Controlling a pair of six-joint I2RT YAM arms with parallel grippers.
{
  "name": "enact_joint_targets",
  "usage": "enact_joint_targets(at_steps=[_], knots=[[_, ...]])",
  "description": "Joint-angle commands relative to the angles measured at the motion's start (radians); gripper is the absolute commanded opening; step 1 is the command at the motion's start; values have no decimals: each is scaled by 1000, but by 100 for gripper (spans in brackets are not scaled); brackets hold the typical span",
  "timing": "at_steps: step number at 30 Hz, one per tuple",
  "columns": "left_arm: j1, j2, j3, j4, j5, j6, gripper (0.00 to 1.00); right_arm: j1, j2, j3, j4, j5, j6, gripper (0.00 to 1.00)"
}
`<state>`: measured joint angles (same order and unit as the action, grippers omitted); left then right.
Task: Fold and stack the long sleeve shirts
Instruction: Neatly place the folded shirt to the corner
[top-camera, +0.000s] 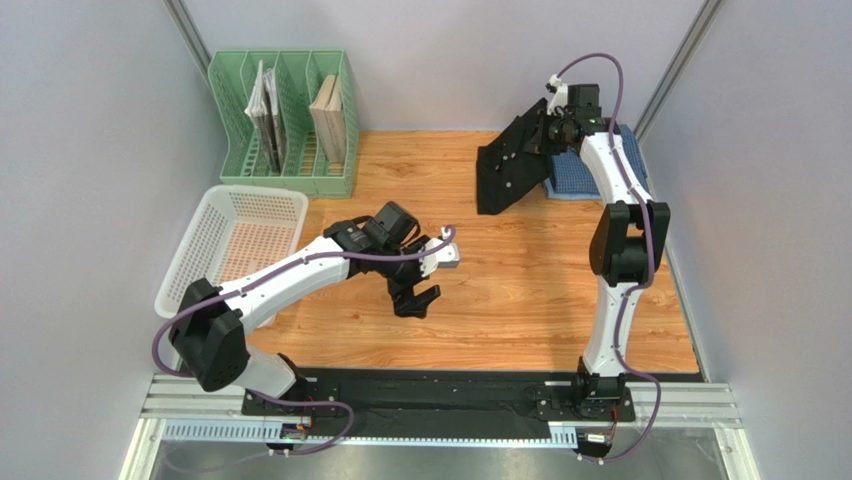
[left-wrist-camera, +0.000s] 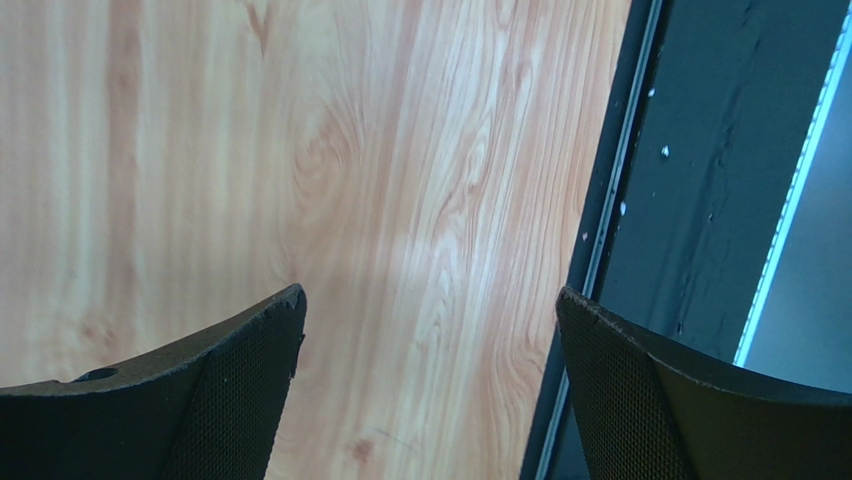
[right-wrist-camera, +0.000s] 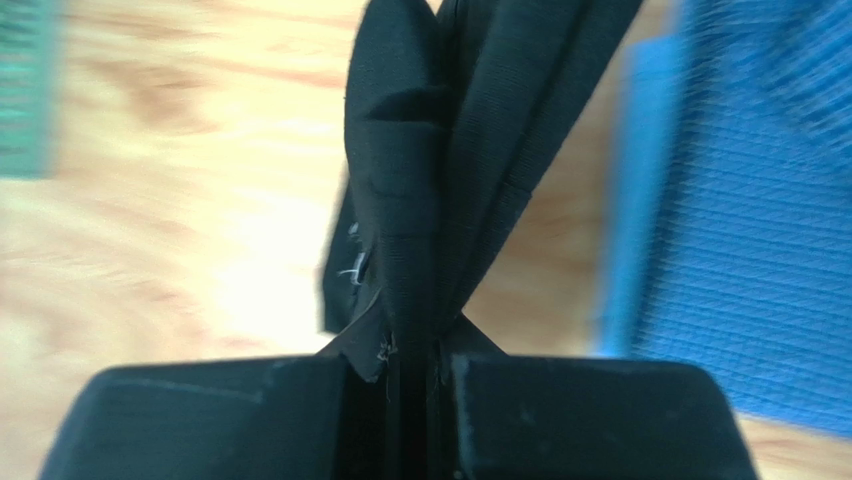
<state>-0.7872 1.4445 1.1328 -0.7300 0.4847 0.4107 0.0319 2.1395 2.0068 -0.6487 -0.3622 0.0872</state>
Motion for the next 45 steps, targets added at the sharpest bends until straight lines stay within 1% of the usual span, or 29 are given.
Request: enact_joint_targets(at_steps=[1,3,4,7,15,23,27,33,40,45], knots=[[25,-53,-62,-26,-6,-56,99,-21,129,213,-169,152,-294,0],[25,-65,-80,-25,-14,-73,99,-23,158,304,-184,175,-319,0],[23,-70,-87,-25,-15,-78,99,-55,163,329,-187,192,-326,0],[25,-88,-119,-12,-11,-78,99,-63,149,400,-196,213,-340,0],[26,-67,-105,-17,-26,-73,99,-66,27,372,-198,229,-386,0],[25,-62,-105,-25,-29,-70,99,-67,-24,440,-204,217,-366,0],[25,-67,-113,-25,-31,-66,99,-67,-43,445,-206,218,-368,0],[25,-67,-108,-25,-35,-61,99,-82,-23,428,-206,230,-373,0],[25,-76,-117,-26,-40,-56,99,-132,25,428,-184,224,-399,0],[26,-88,-108,-20,-61,-56,99,-155,37,386,-137,215,-432,0]])
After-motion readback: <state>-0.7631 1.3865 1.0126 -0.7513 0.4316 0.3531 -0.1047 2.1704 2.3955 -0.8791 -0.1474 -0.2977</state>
